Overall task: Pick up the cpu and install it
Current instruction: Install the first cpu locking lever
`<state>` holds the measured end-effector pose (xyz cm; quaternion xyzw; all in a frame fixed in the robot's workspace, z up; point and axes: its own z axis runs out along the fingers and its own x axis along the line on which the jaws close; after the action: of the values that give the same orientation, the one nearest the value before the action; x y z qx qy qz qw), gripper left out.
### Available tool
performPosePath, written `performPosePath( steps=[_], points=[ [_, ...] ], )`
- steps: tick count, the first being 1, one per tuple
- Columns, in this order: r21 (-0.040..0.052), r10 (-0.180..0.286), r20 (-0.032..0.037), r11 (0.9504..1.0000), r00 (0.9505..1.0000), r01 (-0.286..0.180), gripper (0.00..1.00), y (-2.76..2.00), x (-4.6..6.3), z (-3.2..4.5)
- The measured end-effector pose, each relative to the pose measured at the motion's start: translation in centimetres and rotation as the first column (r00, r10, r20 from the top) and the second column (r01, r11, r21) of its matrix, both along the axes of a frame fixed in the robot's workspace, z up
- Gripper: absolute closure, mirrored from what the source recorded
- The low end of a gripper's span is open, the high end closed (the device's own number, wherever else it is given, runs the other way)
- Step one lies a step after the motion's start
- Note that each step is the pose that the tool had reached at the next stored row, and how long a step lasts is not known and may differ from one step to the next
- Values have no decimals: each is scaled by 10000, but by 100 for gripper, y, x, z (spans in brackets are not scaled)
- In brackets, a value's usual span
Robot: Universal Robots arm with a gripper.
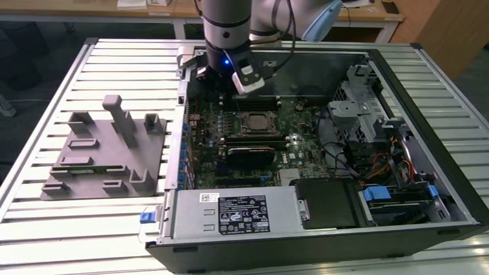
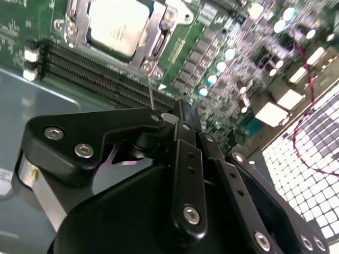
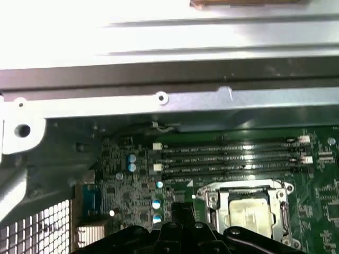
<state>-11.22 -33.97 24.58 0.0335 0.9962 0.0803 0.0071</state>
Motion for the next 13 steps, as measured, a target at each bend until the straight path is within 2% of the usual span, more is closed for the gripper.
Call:
performPosePath(
  steps=[2, 3, 8, 9, 13],
  points=[
    [295, 0, 0, 9996, 10000, 0, 89, -3, -7, 0],
    [412, 0, 1, 9992, 10000, 0, 89, -4, -8, 0],
    [892, 0, 1, 9960, 10000, 0, 89, -9, -9, 0],
    [917, 0, 2, 9958, 10000, 0, 89, -9, -9, -1],
    [921, 1, 0, 9957, 10000, -1, 89, -10, -5, 0]
  ],
)
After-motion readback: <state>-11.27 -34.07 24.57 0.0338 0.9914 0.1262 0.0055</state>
